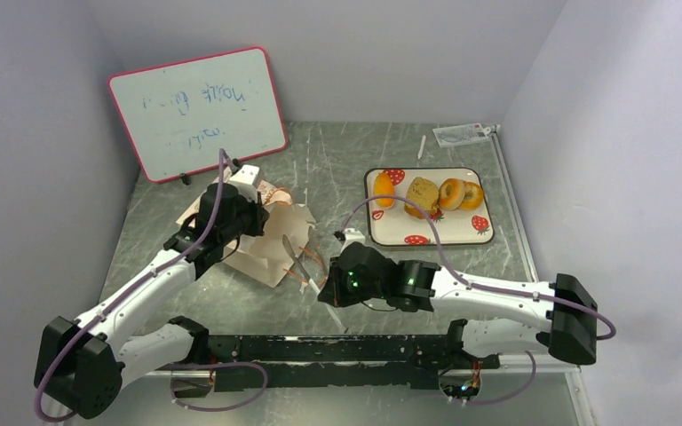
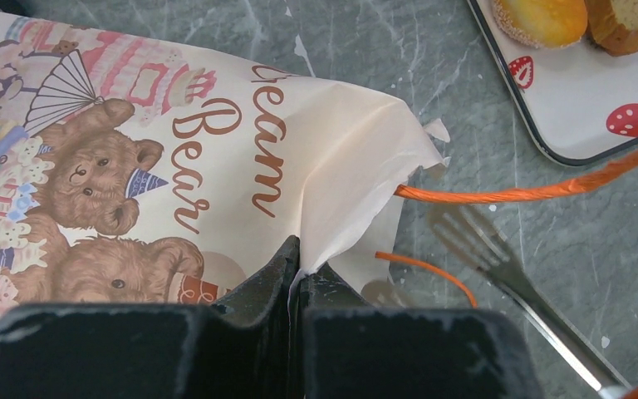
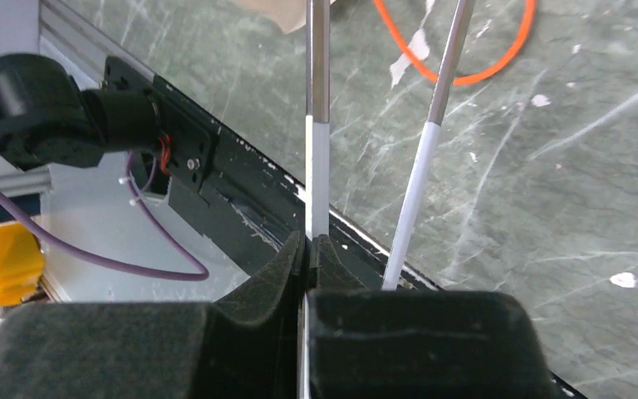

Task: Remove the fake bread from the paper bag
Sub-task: Place the clamp on the paper bag.

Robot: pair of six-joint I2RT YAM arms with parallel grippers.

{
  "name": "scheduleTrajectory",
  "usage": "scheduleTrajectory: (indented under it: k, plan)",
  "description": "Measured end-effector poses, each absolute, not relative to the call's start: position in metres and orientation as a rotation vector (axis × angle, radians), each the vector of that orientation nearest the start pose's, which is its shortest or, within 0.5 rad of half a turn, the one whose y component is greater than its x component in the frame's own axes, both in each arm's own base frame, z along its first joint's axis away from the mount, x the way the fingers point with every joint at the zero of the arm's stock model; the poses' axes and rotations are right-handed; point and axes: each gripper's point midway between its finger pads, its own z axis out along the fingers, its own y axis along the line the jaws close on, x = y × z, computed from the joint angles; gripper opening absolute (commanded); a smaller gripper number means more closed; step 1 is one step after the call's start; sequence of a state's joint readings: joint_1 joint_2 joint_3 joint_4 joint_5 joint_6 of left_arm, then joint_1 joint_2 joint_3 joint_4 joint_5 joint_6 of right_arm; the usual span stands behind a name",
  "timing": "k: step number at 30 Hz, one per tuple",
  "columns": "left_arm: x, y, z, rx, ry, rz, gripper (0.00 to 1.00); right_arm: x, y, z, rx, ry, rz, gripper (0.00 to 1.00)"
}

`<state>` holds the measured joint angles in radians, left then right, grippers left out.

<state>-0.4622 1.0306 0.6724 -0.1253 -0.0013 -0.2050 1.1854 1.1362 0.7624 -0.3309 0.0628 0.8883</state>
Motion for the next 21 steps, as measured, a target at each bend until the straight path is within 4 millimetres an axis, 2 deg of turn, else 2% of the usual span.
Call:
scheduleTrajectory:
  k: [5, 9, 17, 21]
  plan:
    - [0.297, -0.16, 0.154, 0.281, 2.074, -0.411, 0.07, 0.092, 0.332, 0.131, -0.415, 2.465, 0.958, 0.0]
    - [0.296, -0.162, 0.154, 0.301, 2.071, -0.419, 0.07, 0.094, 0.343, 0.125, -0.46, 2.46, 0.948, 0.0]
    - [0.289, -0.167, 0.174, 0.335, 2.007, -0.478, 0.07, 0.11, 0.371, 0.102, -0.597, 2.431, 0.884, 0.0]
    - [0.285, -0.171, 0.178, 0.353, 1.994, -0.511, 0.07, 0.129, 0.375, 0.082, -0.678, 2.402, 0.812, 0.01]
